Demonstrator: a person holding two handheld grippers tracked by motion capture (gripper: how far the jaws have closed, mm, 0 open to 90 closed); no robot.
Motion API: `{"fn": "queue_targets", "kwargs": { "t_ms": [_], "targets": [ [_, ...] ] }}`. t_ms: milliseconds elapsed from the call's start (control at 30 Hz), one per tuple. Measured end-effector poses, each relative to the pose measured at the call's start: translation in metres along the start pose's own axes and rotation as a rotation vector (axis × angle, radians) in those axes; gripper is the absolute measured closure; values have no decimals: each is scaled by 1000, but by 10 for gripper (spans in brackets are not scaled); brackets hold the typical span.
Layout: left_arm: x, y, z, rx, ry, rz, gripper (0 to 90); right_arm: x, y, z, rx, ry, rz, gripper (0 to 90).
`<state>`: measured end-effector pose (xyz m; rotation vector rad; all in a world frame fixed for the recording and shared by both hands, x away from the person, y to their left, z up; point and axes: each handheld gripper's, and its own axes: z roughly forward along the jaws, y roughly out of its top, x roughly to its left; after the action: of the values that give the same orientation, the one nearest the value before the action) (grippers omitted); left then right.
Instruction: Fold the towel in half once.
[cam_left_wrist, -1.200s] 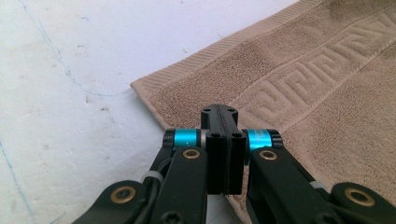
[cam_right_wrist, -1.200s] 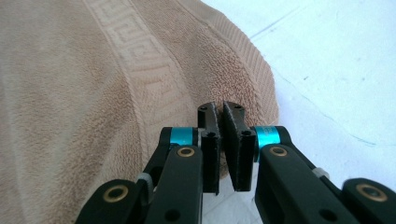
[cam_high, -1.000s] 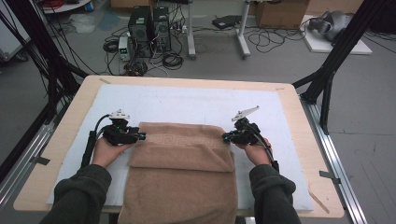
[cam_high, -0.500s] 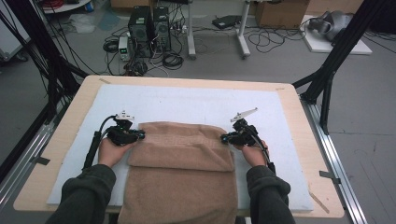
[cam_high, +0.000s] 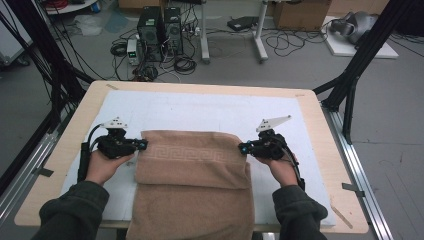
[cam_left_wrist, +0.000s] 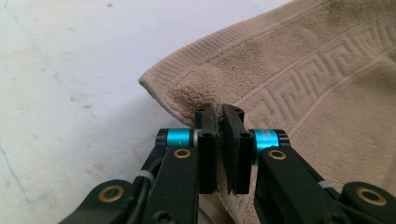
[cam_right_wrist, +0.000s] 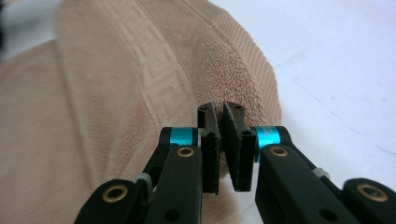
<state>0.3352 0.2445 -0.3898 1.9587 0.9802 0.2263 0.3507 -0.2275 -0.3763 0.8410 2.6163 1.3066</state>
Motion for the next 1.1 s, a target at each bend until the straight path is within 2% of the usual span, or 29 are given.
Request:
{"fn": "queue_targets", "kwargs": {
  "t_ms": [100, 233, 300, 400, 467, 500, 600, 667, 700, 767, 900, 967, 1000, 1067, 1100],
  "targets": [
    [-15, -10, -17, -20, -32, 27, 844, 21, -2, -15, -13, 29, -41, 852],
    [-38, -35, -35, -2, -55, 81, 846, 45, -14, -28, -12, 64, -69, 852],
    [-48, -50, -41, 29, -88, 96, 846, 58, -25, -30, 10, 80, -77, 853],
    [-60, -69, -46, 78, -163, 102, 840, 76, -45, -26, 79, 148, -78, 851],
    [-61, -74, -50, 85, -189, 90, 791, 84, -55, -25, 107, 212, -80, 818],
    [-61, -74, -52, 78, -192, 91, 738, 86, -57, -27, 95, 211, -82, 783],
    [-53, -63, -53, 39, -159, 79, 630, 78, -55, -35, 42, 169, -57, 702],
    [-48, -53, -49, 19, -137, 92, 605, 66, -50, -37, 35, 100, -45, 651],
    [-44, -48, -46, 8, -134, 94, 586, 59, -48, -35, 33, 83, -38, 625],
    [-37, -40, -38, -10, -96, 91, 574, 46, -46, -30, 33, 30, -33, 611],
    [-22, -33, -18, -11, -18, 77, 574, 22, -41, -13, 46, -24, -17, 561],
    [-15, -32, -7, 4, 20, 87, 575, 11, -41, -1, 57, -41, -11, 551],
    [-12, -32, -1, 19, 28, 74, 570, 8, -40, 2, 61, -41, -13, 537],
    [-5, -34, 11, 66, 48, 86, 555, 3, -40, 12, 82, -68, -17, 510],
    [-3, -35, 16, 87, 56, 81, 540, 0, -40, 16, 79, -60, -19, 510]
  ]
}}
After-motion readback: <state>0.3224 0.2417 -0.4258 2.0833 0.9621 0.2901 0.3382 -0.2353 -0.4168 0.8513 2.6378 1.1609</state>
